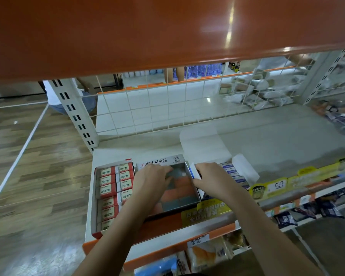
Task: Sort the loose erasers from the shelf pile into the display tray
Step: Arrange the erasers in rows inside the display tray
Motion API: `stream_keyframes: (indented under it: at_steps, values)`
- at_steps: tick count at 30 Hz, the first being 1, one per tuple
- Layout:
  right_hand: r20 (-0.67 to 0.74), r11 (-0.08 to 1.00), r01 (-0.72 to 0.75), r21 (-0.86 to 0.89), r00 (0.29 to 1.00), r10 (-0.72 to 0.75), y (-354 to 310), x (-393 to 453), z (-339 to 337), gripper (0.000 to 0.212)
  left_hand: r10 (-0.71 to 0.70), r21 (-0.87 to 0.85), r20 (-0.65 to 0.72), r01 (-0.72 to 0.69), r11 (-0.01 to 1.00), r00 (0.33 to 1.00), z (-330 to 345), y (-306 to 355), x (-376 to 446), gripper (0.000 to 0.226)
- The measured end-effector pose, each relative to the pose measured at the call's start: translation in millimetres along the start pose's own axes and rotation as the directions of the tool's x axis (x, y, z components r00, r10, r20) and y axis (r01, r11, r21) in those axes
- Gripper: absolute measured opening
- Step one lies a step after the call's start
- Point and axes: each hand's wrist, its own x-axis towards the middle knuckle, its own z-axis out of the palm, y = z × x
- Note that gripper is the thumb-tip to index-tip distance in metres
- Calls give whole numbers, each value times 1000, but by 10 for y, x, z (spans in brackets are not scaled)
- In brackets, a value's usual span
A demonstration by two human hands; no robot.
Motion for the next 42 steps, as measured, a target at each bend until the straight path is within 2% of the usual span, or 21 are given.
stream_keyframes:
  at_steps: [4,8,12,14,17,20,23,25,28,33,37,42]
  values:
    - [-6,1000,14,5,1000,-14,4,-1,9,31,-13,59,26,11,998,1000,10,20,-12,32]
    - [-3,1000,29,3,1000,-29,17,11,17,32,-45,30,-7,45,999,999,54,90,23,28]
    - [-6,998,51,44,999,-51,33,25,8,11,-57,17,-5,57,998,998,92,147,41,25]
    - [-1,996,62,60,998,-62,45,29,11,9,-44,31,-10,44,999,999,94,142,45,24]
    - [27,995,74,68,997,-76,56,19,-21,15,-8,70,22,7,998,1000,57,153,45,28]
    - [121,992,53,111,990,-66,64,12,-155,27,26,101,81,-34,994,996,-24,148,65,32]
    - [178,992,74,102,980,-91,74,22,-301,29,91,109,71,-98,989,993,-175,155,134,33]
    - [136,994,70,89,987,-82,119,33,-381,24,154,88,50,-158,984,987,-305,228,236,33]
    - [-20,997,51,59,999,-50,304,44,-482,24,278,121,10,-277,953,960,-424,472,464,31]
    - [-193,993,-52,-106,981,31,978,17,-679,30,528,248,51,-523,815,847,-337,1236,886,35]
    - [-269,966,-195,-170,952,145,1750,-90,-905,35,572,285,185,-601,747,799,-120,2022,1221,42]
    - [-339,931,-317,-181,909,243,2819,-337,-1257,39,584,281,206,-619,733,785,208,3114,1601,43]
